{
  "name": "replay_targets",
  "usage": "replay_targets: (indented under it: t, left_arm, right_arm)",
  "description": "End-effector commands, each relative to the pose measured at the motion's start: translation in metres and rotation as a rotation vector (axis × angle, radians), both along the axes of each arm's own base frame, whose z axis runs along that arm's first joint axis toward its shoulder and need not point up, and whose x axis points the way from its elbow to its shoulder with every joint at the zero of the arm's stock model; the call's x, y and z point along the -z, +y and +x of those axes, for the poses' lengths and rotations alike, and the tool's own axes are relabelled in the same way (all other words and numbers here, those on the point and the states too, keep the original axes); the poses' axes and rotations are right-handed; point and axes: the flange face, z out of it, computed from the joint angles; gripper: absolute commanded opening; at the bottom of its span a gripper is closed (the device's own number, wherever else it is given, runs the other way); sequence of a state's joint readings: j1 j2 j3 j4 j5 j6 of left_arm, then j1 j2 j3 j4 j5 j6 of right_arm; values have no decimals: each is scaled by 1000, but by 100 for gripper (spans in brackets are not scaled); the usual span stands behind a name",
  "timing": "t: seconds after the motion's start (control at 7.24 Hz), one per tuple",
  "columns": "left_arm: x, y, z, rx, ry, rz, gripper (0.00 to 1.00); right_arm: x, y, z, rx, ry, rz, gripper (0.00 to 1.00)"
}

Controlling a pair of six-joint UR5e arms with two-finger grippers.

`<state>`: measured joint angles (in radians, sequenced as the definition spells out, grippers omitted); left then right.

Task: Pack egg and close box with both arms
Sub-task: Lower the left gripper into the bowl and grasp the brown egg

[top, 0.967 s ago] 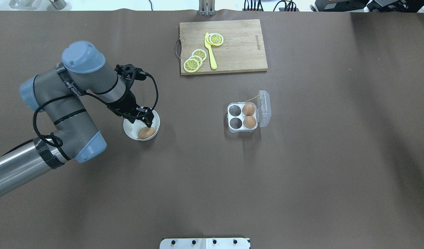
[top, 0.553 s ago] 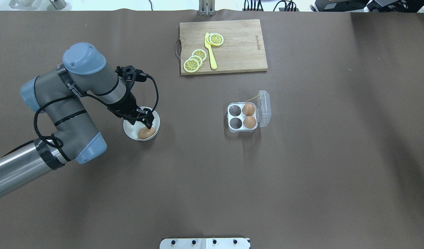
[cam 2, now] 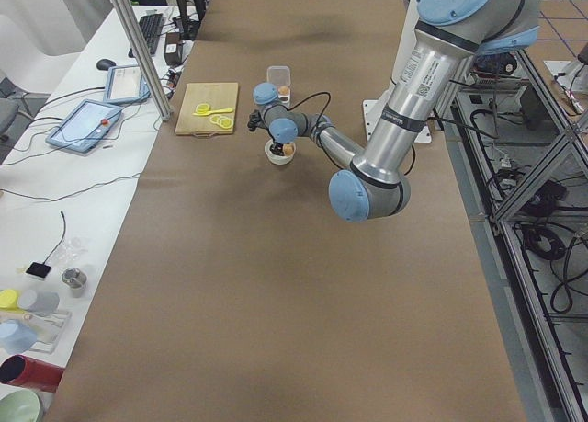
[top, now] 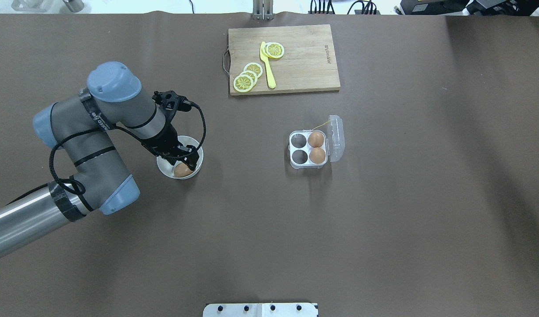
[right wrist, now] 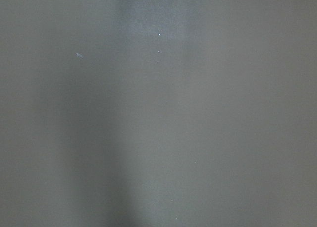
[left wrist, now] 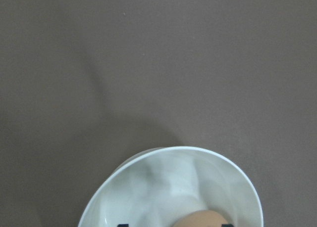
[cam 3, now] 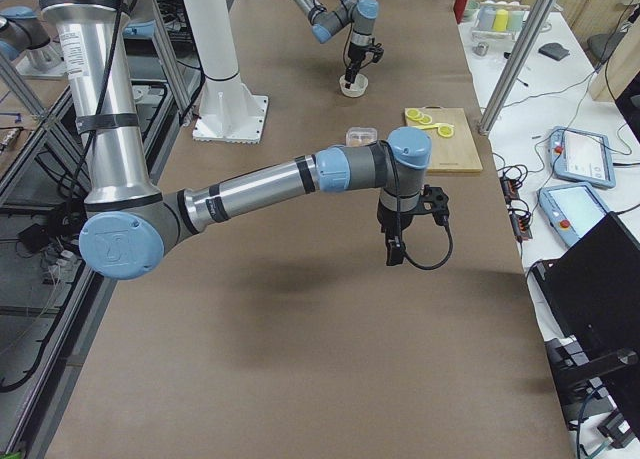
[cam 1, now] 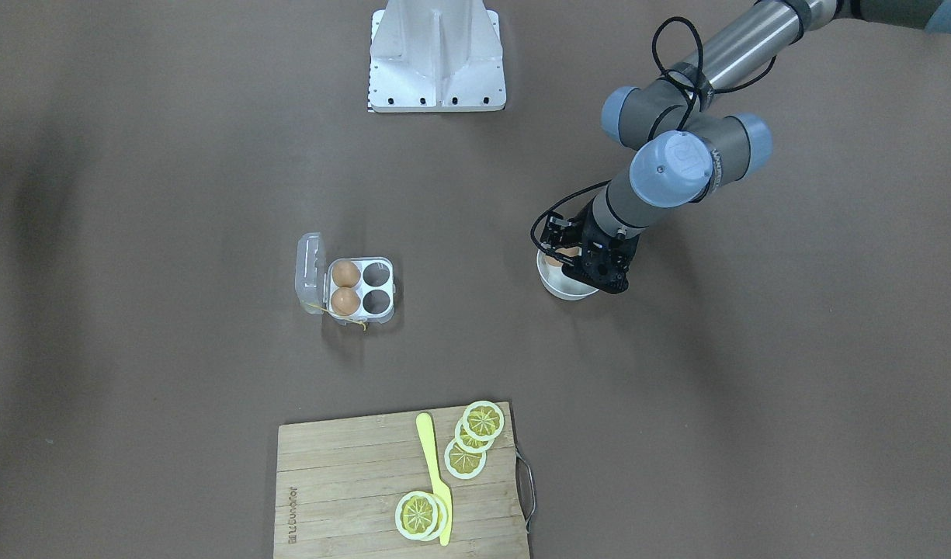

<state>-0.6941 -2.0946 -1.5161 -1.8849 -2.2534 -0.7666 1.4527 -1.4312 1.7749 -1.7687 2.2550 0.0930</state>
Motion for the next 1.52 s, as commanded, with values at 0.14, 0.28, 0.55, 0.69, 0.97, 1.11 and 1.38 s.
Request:
replay_targets:
  t: [0.14,0.28,0.55,0.69,0.97,1.11,1.38]
  left_arm:
    - [-2,6,7,-14,-6,0,54]
    - [-2,6,7,-15,-5,1,54]
    - [-2,5,8,-15,-6,0,54]
    - [-2,5,8,-15,-8,-1,54]
    - [-2,5,8,-14,-8,0,52]
    - [-2,5,6,-13,-7,2,50]
    - [2,-7,-8,11,1,9,47]
  right_arm:
    - [0,0,0,0,0,0,100]
    - [0,0,0,0,-1,-1,100]
    - [1,-1,0,0,-2,2,100]
    - [1,-1,-1,1,-2,2,100]
    - [1,-1,-1,1,-2,2,100]
    - [1,-1,-1,0,-2,1,100]
    - [0,-1,-1,0,0,-1,100]
